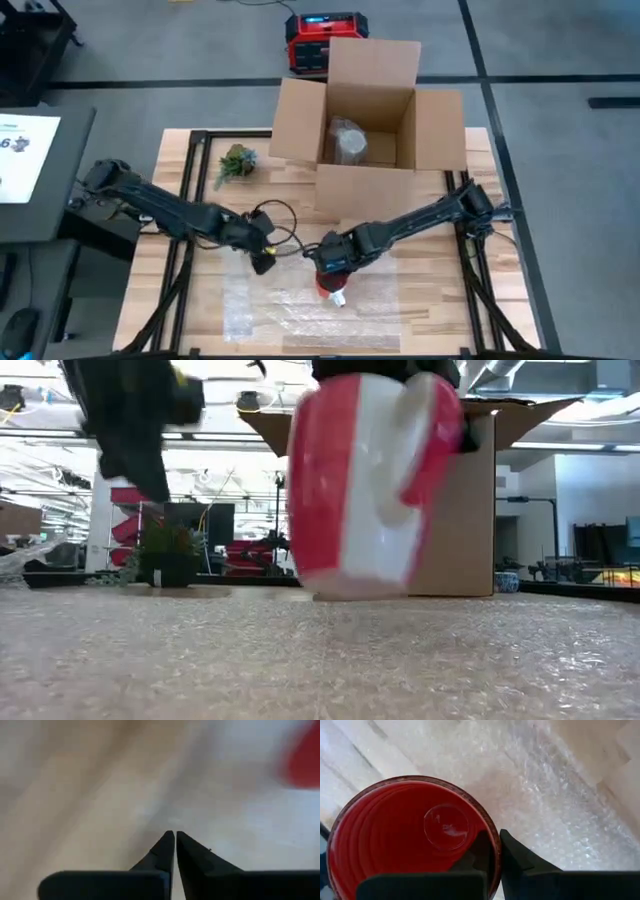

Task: Wrap mug
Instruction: Wrap the red mug in the bubble wrap

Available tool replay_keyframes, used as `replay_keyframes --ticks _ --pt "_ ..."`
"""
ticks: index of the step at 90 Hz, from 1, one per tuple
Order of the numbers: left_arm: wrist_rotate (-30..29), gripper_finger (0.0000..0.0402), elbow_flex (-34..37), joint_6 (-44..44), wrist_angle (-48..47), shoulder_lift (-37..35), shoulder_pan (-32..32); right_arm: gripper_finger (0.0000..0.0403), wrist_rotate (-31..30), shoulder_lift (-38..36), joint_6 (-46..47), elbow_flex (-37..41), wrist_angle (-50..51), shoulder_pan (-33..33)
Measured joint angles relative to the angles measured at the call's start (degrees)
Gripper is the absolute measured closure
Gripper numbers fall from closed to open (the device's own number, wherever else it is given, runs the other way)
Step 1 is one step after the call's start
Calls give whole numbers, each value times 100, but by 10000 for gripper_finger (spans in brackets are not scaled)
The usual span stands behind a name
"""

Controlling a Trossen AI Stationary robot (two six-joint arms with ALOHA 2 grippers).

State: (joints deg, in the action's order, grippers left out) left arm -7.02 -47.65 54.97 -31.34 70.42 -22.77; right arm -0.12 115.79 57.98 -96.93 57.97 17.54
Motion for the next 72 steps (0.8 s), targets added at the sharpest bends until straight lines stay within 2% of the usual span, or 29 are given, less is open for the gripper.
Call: replay_keyframes --ticks 5,11,23,32,40,52,62,72 --pt "350 402 134 455 631 -128 -475 402 -25 1 -115 3 181 -20" --pt "363 402 293 866 1224 -139 -1227 402 -92 -46 -374 -10 437 -92" --pt "-675 402 575 2211 1704 265 -2420 402 -166 -76 -1052 -1 1195 -247" --pt "-1167 402 719 3020 1539 752 -2760 402 -177 -92 -1312 100 1100 -194" --pt "-1177 402 818 3349 1467 1222 -2745 402 -179 -125 -1320 268 1057 -73" --pt "-1205 402 798 3203 716 1639 -2300 402 -217 -135 -1054 387 1092 232" --pt "-1509 402 704 2653 -163 1517 -1579 402 -258 -159 -526 402 1162 614" --pt "-1789 402 688 1866 -675 1086 -822 402 -179 -158 -228 407 1191 917"
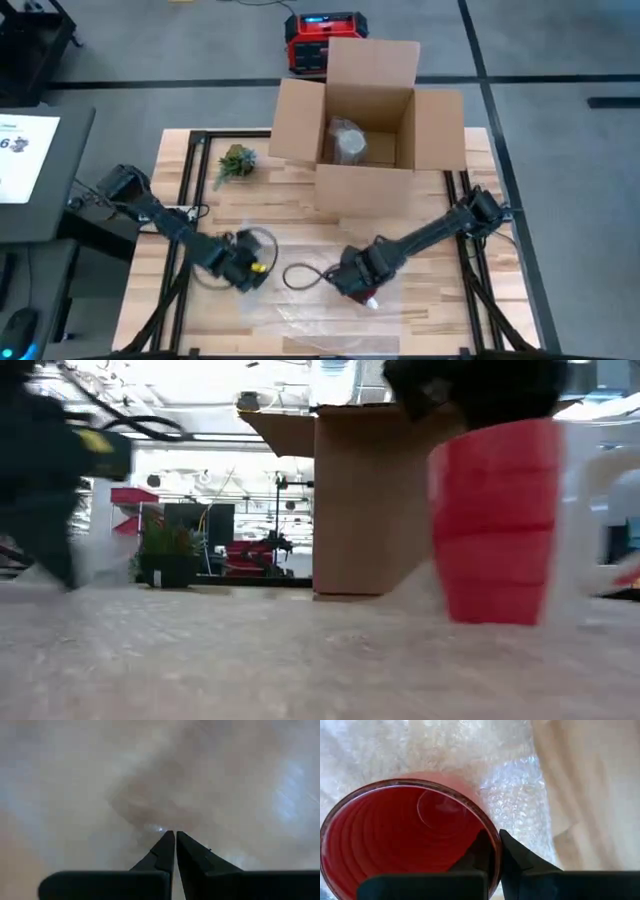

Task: Wrap mug
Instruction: Wrap the red mug in the bubble wrap

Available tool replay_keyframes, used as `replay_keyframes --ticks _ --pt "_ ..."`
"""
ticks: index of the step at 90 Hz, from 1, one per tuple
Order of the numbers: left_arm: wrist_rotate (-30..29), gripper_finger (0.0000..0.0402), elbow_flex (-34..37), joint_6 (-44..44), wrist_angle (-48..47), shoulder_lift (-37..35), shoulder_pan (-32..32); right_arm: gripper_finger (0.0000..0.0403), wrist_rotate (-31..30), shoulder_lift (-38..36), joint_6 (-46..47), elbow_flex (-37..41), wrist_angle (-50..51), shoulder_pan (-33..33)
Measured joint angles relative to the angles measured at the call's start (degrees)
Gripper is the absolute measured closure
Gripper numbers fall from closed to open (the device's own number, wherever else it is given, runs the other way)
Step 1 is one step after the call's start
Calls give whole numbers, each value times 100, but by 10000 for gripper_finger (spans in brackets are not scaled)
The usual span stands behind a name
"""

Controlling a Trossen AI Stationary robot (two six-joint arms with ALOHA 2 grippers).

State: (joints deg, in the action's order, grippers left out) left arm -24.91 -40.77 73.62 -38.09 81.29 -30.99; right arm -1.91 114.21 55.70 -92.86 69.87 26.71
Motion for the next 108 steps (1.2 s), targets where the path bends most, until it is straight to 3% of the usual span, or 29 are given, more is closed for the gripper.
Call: replay_keyframes --ticks 10,19,33,44,55,64,75,93,108 --pt "-86 402 -7 -745 -128 -688 538 402 113 -104 223 10 52 147" --pt "-74 402 -76 -857 -233 -1398 645 402 84 -323 447 -134 152 104" --pt "-65 402 -160 -463 -133 -2179 187 402 -154 -638 208 -319 -793 -123" --pt "-71 402 -167 -404 300 -2275 -462 402 -8 -228 -153 -303 -1775 -218" --pt "-94 402 -169 -467 978 -1903 -1226 402 48 70 -178 -291 -1730 -256" --pt "-111 402 -179 165 1233 -1313 -1588 402 -120 167 13 -281 -1448 -275" --pt "-75 402 -465 1020 897 -444 -1801 402 -544 136 209 -227 -1267 -242" --pt "359 402 -610 1775 260 785 -1562 402 -681 136 315 -232 -1172 -279" --pt "348 402 -632 1184 -10 1227 -896 402 -881 131 743 -243 -727 -306"
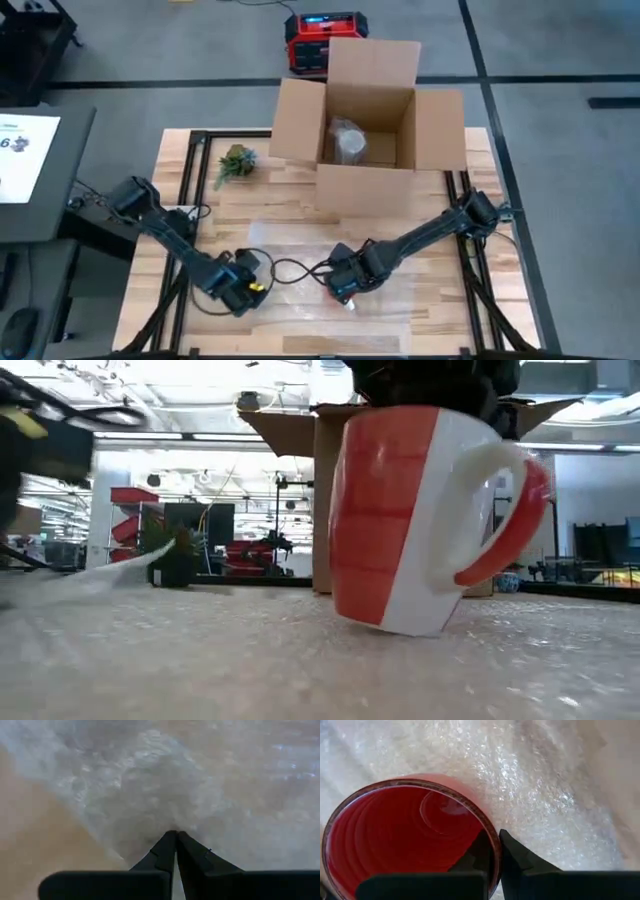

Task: Wrap mug
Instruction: Wrap the red mug in the bubble wrap

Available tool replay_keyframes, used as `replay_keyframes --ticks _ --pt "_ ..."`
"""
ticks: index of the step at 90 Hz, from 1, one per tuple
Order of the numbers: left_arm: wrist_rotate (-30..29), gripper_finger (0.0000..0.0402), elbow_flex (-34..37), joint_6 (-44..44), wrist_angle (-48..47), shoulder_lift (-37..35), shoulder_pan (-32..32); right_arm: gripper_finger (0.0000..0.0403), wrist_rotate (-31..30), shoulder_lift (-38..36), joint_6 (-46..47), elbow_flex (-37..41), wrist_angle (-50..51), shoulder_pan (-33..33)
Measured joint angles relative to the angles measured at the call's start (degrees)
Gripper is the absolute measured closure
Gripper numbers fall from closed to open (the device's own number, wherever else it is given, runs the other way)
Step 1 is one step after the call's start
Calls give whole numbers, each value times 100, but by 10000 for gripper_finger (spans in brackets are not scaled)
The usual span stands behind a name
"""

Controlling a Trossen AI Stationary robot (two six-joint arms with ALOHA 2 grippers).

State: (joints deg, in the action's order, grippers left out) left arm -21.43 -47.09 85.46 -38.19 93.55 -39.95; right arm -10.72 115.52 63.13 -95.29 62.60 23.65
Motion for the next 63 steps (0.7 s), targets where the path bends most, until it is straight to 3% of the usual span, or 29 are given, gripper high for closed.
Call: replay_keyframes --ticks 20,38,50,63 --pt "-448 402 24 -2367 -377 -302 1210 402 -33 -8 636 -2 287 101" --pt "-768 402 28 -3746 -862 -904 1785 395 298 -6 1109 -28 274 88" --pt "-606 402 28 -3814 -1032 -1571 1781 364 491 0 1216 -28 128 19" --pt "-390 396 33 -2789 -1026 -2275 1525 309 669 -15 1139 -28 -19 -17"
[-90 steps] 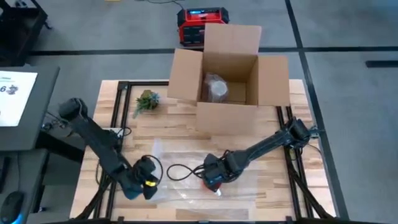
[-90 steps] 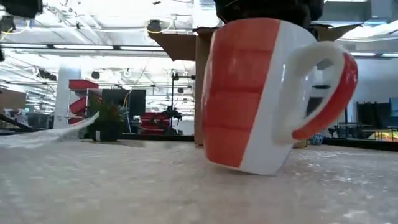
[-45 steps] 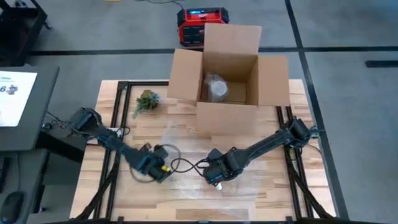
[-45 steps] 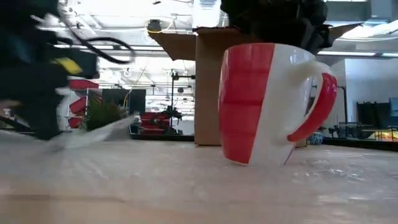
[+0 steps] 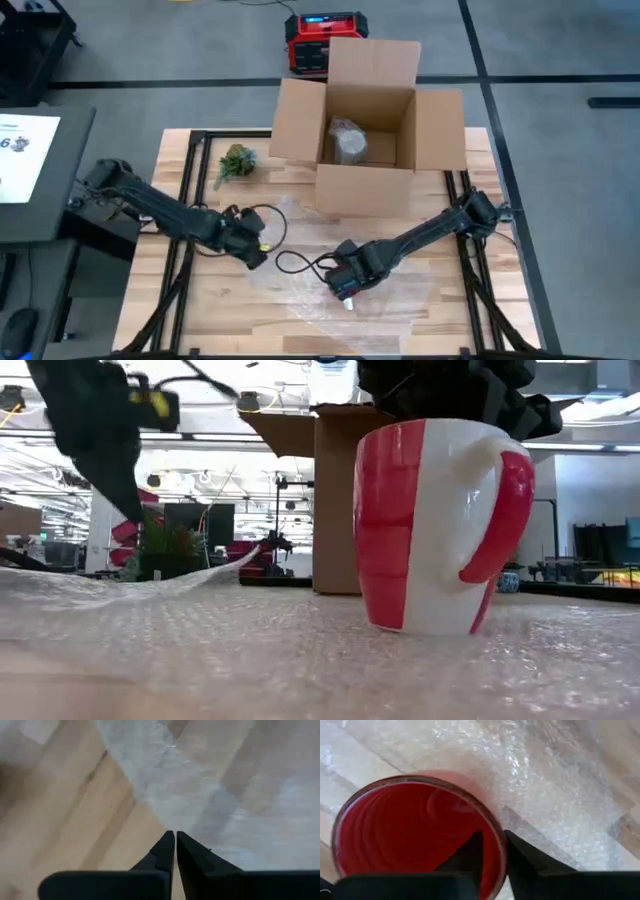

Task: Wrap mug
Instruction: Wrap the red mug in the bubble wrap

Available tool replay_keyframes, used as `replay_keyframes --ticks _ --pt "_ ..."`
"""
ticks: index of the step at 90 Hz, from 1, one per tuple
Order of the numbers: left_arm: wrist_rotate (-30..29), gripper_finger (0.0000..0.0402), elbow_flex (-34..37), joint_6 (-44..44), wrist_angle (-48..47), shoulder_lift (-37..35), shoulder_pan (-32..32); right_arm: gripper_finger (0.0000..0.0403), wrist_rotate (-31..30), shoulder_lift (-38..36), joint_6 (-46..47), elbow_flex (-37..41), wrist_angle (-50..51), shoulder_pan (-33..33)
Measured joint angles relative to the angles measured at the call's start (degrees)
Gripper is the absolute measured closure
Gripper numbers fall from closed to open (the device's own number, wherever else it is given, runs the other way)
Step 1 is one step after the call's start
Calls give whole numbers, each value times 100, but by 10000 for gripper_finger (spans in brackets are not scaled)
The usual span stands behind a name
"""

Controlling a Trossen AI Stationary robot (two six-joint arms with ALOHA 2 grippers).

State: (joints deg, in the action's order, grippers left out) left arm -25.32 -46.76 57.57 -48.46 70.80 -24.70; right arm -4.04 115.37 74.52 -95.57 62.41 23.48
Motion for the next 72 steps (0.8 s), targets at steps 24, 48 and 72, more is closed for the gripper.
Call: replay_keyframes --ticks 24,48,72 --pt "-78 301 0 120 1117 185 -769 203 285 -324 -591 0 -118 -24" --pt "-22 254 7 1028 1616 1808 -745 182 56 -1086 -716 0 24 -28" --pt "458 284 -71 915 1865 2857 -475 193 -124 -1499 -761 0 70 150"
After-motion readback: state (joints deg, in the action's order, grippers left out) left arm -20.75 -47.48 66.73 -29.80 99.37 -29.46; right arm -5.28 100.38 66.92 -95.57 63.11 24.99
